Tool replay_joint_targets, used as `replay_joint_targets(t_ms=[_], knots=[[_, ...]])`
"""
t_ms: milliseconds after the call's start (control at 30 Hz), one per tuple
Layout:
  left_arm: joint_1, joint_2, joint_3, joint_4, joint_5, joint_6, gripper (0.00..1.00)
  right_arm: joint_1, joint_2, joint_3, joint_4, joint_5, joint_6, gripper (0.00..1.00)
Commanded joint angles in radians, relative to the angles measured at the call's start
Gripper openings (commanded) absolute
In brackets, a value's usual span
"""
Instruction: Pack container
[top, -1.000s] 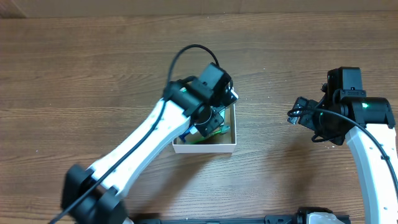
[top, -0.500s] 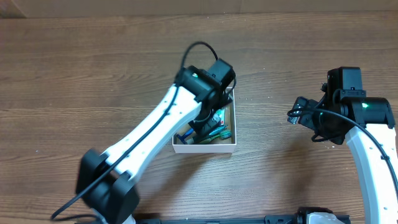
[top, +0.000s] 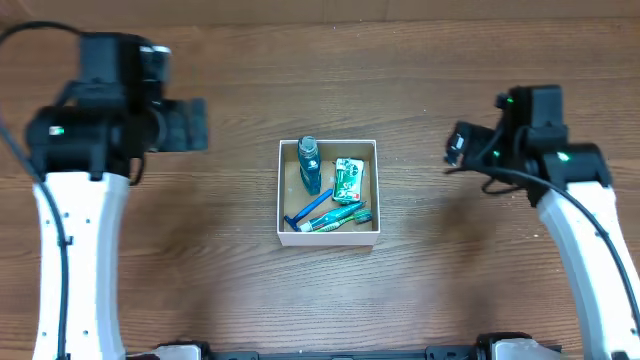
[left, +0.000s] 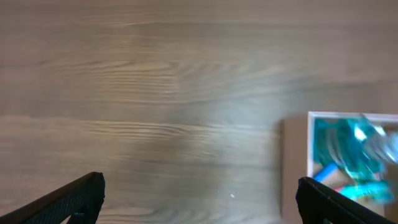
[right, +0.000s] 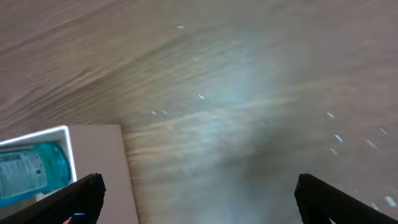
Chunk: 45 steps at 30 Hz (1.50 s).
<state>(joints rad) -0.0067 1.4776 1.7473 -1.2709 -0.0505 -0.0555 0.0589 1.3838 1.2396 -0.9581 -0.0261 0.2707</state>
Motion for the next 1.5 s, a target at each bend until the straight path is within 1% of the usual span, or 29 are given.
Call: replay_joint_targets(t_ms=[0, 100, 167, 367, 467, 567, 633, 767, 867, 967, 1100, 1300, 1467], knots=[[0.108, 0.041, -0.009, 0.011, 0.066, -0.037, 1.00, 0.039, 0.073, 0.059, 0.060, 0.002, -0.018, 1.00], [0.133, 0.074, -0.009, 0.011, 0.071, -0.038, 1.00, 0.040, 0.096, 0.058, 0.188, 0.003, -0.017, 1.00], [0.131, 0.087, -0.009, 0.014, 0.070, -0.038, 1.00, 0.039, 0.092, 0.059, 0.218, 0.002, -0.018, 1.00], [0.130, 0.088, -0.009, -0.036, 0.068, -0.027, 1.00, 0.039, 0.038, 0.058, 0.168, 0.004, -0.028, 1.00], [0.130, 0.036, -0.016, -0.057, 0.070, -0.027, 1.00, 0.039, -0.034, 0.051, 0.123, 0.050, -0.027, 1.00], [0.129, -0.105, -0.101, -0.021, 0.069, -0.026, 1.00, 0.039, -0.150, -0.010, 0.119, 0.051, -0.026, 1.00], [0.129, -0.215, -0.200, 0.024, 0.069, -0.015, 1.00, 0.040, -0.232, -0.080, 0.133, 0.065, -0.009, 1.00], [0.129, -0.534, -0.507, 0.168, 0.070, 0.015, 1.00, 0.053, -0.447, -0.303, 0.212, 0.077, -0.001, 1.00], [0.129, -0.782, -0.703, 0.222, 0.070, 0.014, 1.00, 0.053, -0.623, -0.473, 0.236, 0.089, 0.026, 1.00], [0.129, -1.006, -0.822, 0.237, 0.066, -0.076, 1.00, 0.053, -0.752, -0.571, 0.198, 0.093, 0.044, 1.00], [0.129, -1.121, -0.849, 0.236, 0.067, -0.087, 1.00, 0.053, -0.777, -0.584, 0.135, 0.092, 0.043, 1.00], [0.129, -1.123, -0.849, 0.211, 0.069, -0.087, 1.00, 0.053, -0.777, -0.584, 0.136, 0.092, 0.043, 1.00], [0.129, -1.123, -0.849, 0.124, 0.069, -0.087, 1.00, 0.053, -0.777, -0.584, 0.136, 0.092, 0.043, 1.00]])
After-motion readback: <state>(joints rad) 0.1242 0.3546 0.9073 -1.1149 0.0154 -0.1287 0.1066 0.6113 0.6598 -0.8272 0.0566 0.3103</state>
